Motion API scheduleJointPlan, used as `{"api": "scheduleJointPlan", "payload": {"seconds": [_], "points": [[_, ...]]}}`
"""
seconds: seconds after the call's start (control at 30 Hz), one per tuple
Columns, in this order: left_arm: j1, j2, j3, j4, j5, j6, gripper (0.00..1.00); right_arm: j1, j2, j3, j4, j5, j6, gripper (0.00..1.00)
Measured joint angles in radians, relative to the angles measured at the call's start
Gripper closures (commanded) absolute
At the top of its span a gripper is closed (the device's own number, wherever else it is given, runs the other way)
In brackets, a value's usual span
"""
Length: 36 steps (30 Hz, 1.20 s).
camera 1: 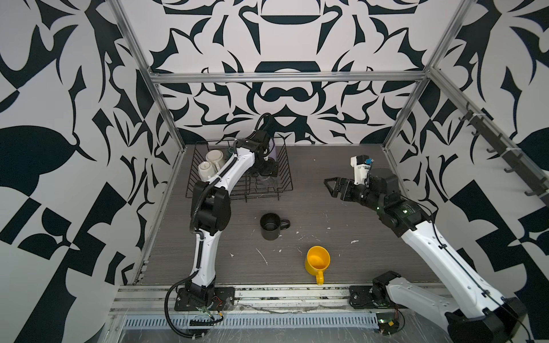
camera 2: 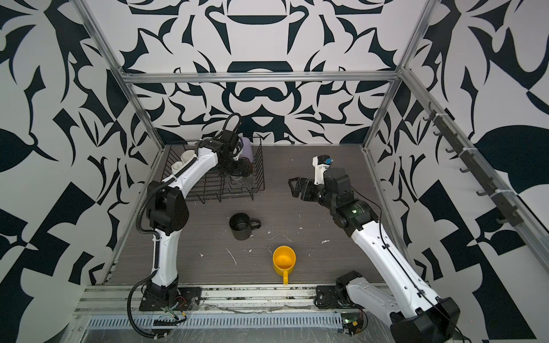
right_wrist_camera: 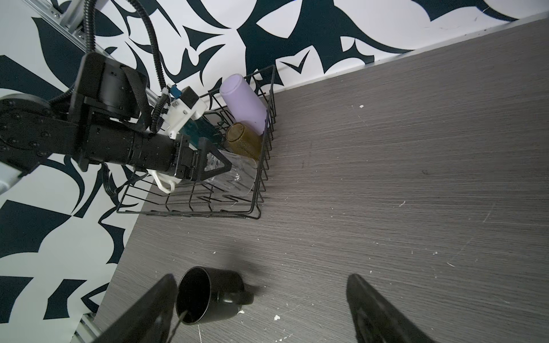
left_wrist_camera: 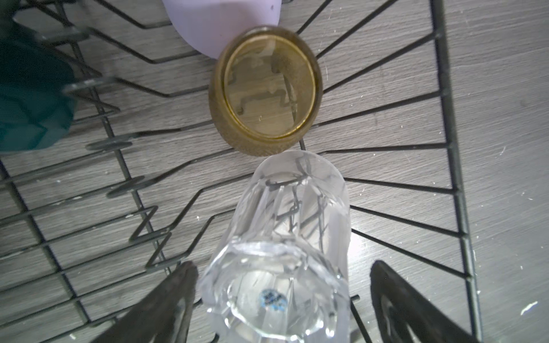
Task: Load cups into a dish rack
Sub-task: Place the cup upside down at the dish rack.
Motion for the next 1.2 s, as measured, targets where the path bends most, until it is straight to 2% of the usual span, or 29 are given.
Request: {"api": "scheduleJointPlan", "payload": {"seconds": [0.33,0.53,0.67,0.83,1.2], "points": [[0.000,-0.144,-0.060,0.065,-0.003,-0.011,0.05,0.000,0.000,-0.011,0.000,0.000,0.000,0.10],[0.000,-0.277,-0.179,0.104,-0.005,-0.027,0.04,0.000,0.000,-0.014,0.000,0.000,0.000,0.09],[0.000,-0.327,-0.264,0.161,0.036,-0.072,0.04,0.000,0.000,-0.019,0.000,0.001,0.000,0.09],[0.000,-0.329,-0.315,0.235,0.098,-0.133,0.03,0.000,0.000,-0.020,0.000,0.000,0.000,0.09],[-0.006,-0.271,-0.321,0.326,0.181,-0.202,0.03,0.000,-0.011,-0.023,0.000,0.007,0.000,0.09]]}}
